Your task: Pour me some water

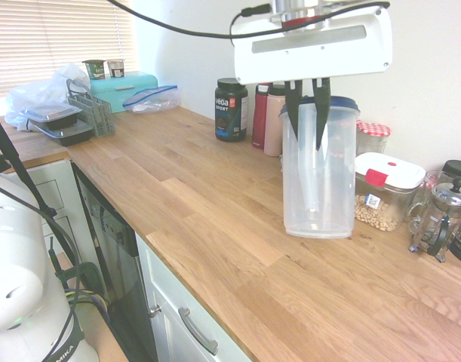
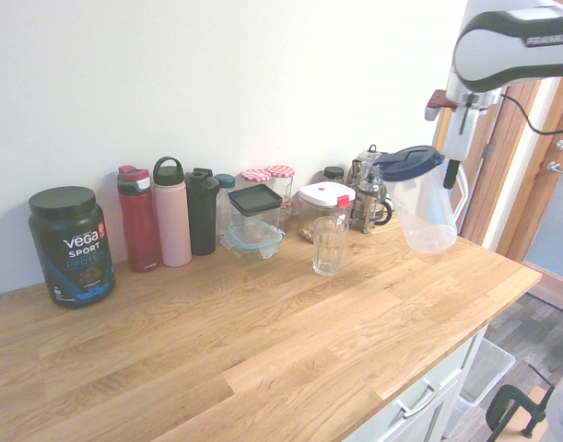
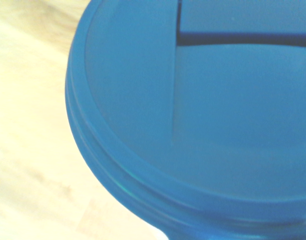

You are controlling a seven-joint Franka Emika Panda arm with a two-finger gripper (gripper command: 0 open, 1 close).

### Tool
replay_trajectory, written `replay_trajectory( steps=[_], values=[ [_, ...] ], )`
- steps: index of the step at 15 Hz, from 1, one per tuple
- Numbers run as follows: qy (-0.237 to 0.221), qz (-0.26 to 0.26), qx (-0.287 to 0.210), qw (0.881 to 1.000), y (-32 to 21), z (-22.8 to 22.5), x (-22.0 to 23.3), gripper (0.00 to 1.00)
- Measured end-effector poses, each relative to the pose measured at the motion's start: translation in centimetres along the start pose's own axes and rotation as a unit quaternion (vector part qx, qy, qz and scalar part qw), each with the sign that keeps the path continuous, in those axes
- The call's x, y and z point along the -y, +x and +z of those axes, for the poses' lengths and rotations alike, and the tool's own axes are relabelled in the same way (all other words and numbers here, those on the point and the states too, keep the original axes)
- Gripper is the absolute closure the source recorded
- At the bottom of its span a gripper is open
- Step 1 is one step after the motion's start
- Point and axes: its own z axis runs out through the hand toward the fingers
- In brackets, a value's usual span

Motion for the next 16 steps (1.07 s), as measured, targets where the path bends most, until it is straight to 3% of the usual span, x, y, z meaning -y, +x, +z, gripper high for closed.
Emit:
replay_trajectory(
  steps=[8, 16],
  values=[
    [-0.091, 0.024, 0.106, 0.990, 4.5, 2.7, 5.5, 1.00],
    [-0.162, 0.021, 0.170, 0.972, 3.9, 3.8, 8.7, 1.00]
  ],
)
